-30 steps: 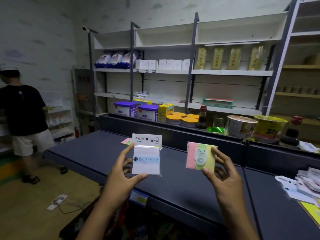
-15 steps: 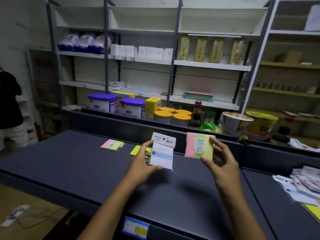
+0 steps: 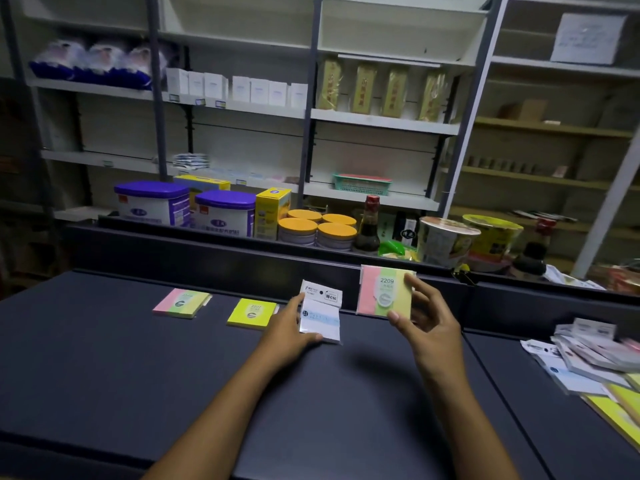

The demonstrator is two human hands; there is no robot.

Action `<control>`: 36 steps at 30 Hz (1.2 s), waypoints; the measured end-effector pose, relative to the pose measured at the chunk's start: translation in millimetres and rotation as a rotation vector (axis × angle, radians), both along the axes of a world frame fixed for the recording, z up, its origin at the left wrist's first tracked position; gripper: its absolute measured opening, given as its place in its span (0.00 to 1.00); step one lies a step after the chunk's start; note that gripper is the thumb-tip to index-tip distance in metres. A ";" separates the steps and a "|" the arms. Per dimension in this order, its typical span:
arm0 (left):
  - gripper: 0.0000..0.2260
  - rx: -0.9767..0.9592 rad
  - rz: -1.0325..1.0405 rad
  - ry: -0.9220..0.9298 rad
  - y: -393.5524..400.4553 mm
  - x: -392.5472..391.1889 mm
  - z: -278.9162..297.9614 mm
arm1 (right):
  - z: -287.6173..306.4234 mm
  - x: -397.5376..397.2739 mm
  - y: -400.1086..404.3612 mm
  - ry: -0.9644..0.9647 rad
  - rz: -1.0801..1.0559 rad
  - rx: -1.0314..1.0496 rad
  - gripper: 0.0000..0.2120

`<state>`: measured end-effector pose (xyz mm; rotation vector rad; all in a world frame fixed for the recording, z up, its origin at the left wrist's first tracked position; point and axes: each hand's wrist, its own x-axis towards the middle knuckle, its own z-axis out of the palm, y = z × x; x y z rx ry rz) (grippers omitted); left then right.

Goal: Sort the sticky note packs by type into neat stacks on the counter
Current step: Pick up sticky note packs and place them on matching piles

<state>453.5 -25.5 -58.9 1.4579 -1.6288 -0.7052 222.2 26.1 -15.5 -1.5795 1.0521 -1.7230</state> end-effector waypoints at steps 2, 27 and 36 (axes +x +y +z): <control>0.38 0.008 -0.009 -0.093 -2.8 -2.4 -1.1 | 0.2 -2.4 -2.3 0.001 -0.013 0.001 0.29; 0.13 -0.140 0.256 -0.501 65.7 20.9 39.4 | 6.2 5.5 7.6 -0.048 0.187 0.047 0.27; 0.17 -0.022 0.397 -0.779 91.8 106.8 62.2 | 9.6 70.3 4.4 -0.023 0.227 0.092 0.26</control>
